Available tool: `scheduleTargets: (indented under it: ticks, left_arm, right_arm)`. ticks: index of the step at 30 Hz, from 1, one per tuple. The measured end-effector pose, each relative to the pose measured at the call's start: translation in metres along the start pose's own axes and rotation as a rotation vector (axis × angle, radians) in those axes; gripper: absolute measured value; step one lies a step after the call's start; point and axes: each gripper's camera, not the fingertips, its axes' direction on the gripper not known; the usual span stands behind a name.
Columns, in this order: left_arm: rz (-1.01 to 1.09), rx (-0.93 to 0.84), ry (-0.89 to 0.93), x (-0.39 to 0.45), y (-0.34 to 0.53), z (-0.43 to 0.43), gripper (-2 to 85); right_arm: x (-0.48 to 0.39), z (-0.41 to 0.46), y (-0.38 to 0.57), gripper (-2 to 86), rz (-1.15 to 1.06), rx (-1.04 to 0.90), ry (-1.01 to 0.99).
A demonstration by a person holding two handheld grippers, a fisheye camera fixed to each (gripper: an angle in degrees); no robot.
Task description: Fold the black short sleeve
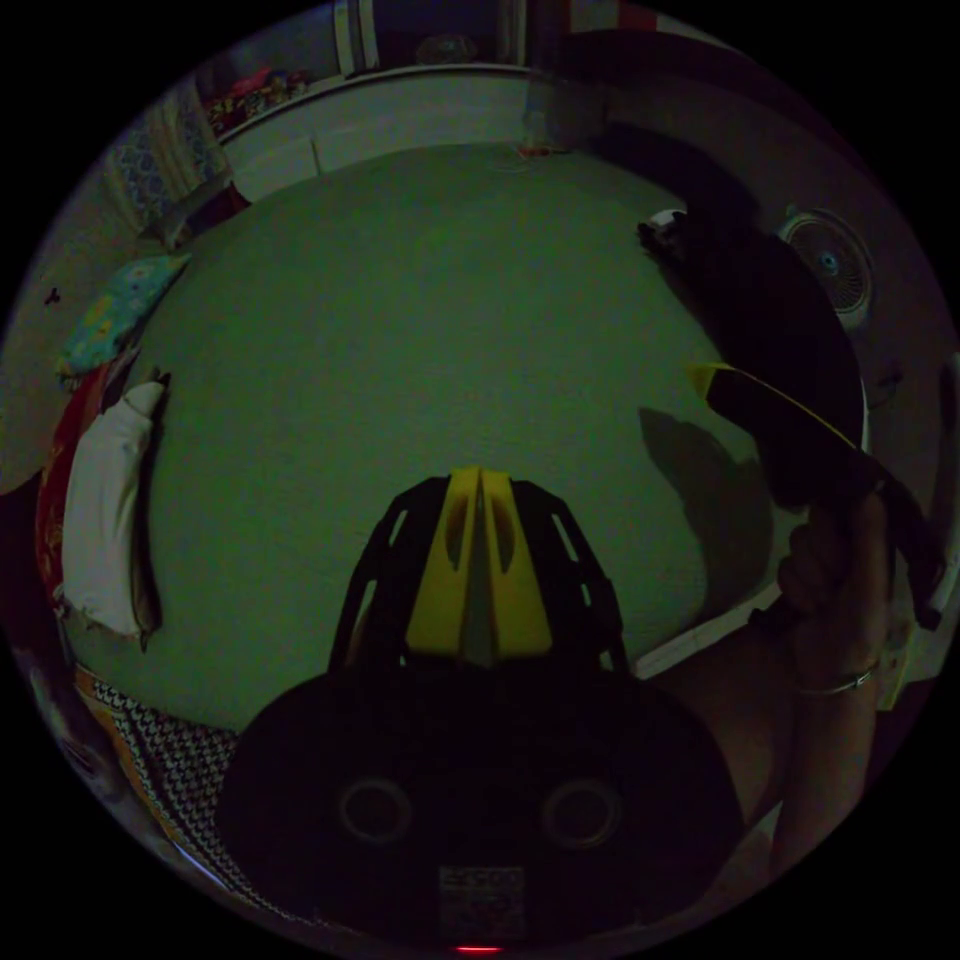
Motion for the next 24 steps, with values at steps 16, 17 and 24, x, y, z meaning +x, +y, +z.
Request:
scheduleTargets:
  ticks: [16,17,24]
  left_arm:
    - [0.009,-0.006,-0.017,0.023,0.039,-0.018,-0.1]
    - [0.009,-0.006,-0.016,0.023,0.041,-0.019,-0.1]
    - [0.022,0.014,-0.027,0.033,0.066,-0.036,-0.1]
  right_arm:
    - [-0.024,-0.007,-0.034,-0.8,-0.002,0.022,0.009]
    - [-0.029,-0.007,-0.037,-0.8,-0.014,0.02,0.018]
    - [-0.064,-0.007,-0.053,-0.7,-0.095,0.029,0.079]
